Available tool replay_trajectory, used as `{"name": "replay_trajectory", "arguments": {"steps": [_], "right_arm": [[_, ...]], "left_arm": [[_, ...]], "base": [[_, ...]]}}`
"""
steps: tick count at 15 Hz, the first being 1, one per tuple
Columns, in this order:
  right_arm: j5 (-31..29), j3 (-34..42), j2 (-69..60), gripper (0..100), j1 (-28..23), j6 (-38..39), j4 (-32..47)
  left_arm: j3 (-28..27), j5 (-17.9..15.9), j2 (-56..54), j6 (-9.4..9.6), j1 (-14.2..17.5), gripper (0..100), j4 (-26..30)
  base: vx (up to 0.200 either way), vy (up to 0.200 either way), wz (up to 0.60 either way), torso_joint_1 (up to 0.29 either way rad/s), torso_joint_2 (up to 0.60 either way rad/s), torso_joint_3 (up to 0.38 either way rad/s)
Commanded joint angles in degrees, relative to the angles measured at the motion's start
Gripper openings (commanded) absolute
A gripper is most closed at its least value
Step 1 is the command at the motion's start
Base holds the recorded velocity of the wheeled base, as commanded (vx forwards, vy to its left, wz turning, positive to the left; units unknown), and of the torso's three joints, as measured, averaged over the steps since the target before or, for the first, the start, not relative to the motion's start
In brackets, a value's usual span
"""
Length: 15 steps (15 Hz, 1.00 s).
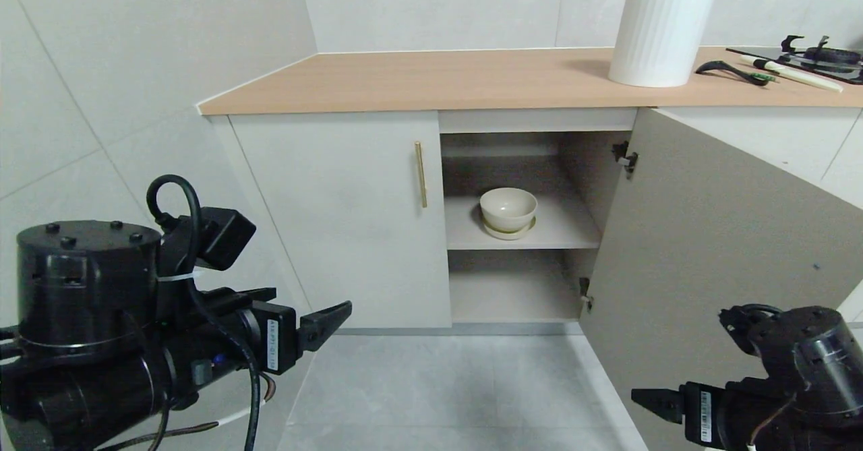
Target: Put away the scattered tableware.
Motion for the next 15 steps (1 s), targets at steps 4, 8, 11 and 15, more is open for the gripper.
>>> {"name": "replay_trajectory", "arguments": {"steps": [4,8,11,15], "right_arm": [[-0.2,2.0,-6.3,100,-2.3,0.2,1.5],[-0.5,1.8,-7.6,100,-3.3,0.2,5.3],[-2.3,-0.7,-8.8,100,-7.7,0.0,15.9],[-6.8,-3.6,-12.1,100,-12.8,-0.9,23.2]], "left_arm": [[-0.1,0.0,0.1,-0.03,0.0,100,-0.1],[-0.1,0.0,0.5,-0.03,0.0,100,-0.1],[0.0,-0.1,0.5,-0.03,0.0,100,-0.1],[0.0,-0.2,0.6,-0.03,0.0,100,-0.1]], "base": [[0.0,-0.2,0.0,0.005,0.0,0.004],[0.0,-0.2,0.0,-0.001,0.0,0.002],[0.0,-0.133,0.0,0.003,0.0,0.002],[0.0,0.0,0.0,0.0,0.0,0.0]]}}
